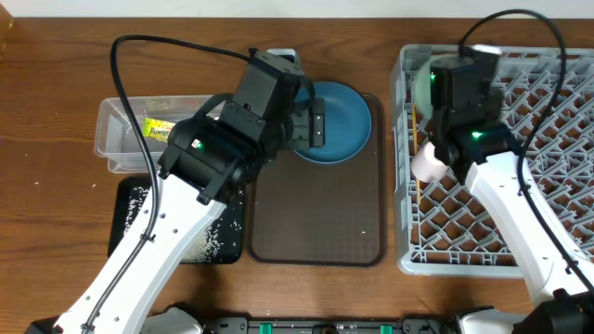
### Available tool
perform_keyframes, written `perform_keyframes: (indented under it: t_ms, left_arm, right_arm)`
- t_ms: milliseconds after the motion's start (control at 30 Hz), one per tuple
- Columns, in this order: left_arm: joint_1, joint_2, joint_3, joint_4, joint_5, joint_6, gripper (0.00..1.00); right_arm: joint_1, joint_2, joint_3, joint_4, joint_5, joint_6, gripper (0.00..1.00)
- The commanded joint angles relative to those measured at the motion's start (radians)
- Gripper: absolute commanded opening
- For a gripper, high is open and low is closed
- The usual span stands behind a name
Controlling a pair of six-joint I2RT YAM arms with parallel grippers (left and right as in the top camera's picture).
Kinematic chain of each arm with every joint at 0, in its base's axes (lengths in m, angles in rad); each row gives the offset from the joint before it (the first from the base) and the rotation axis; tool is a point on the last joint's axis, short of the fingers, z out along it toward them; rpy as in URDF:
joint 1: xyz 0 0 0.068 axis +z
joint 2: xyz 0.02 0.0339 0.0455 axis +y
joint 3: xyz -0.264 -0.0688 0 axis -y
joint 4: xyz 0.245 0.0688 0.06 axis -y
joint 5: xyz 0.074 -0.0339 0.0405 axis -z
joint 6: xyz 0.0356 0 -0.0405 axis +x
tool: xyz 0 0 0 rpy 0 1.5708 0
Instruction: Sort waste into correct bins and load items into the dishwasher rack
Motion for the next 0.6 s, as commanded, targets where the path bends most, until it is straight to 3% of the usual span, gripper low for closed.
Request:
perform_keyframes:
  t_ms: [0, 167, 567]
  left_arm:
    - [0.002, 0.006, 0.003, -0.003, -0.005, 0.013, 0.89]
    - [0.002, 0.006, 0.003, -0.003, -0.005, 0.013, 0.91]
    - [0.002, 0.006, 0.003, -0.003, -0.005, 0.013, 0.95]
  right_arm:
    - [-0.060, 0.005, 0.002, 0.036, 0.242, -0.008, 0.01]
    - [-0.180, 0.011, 0.002, 0.135, 0.242, -0.104, 0.01]
    - [-0.477, 0.061, 0.002, 0.467, 0.155, -0.663, 0.01]
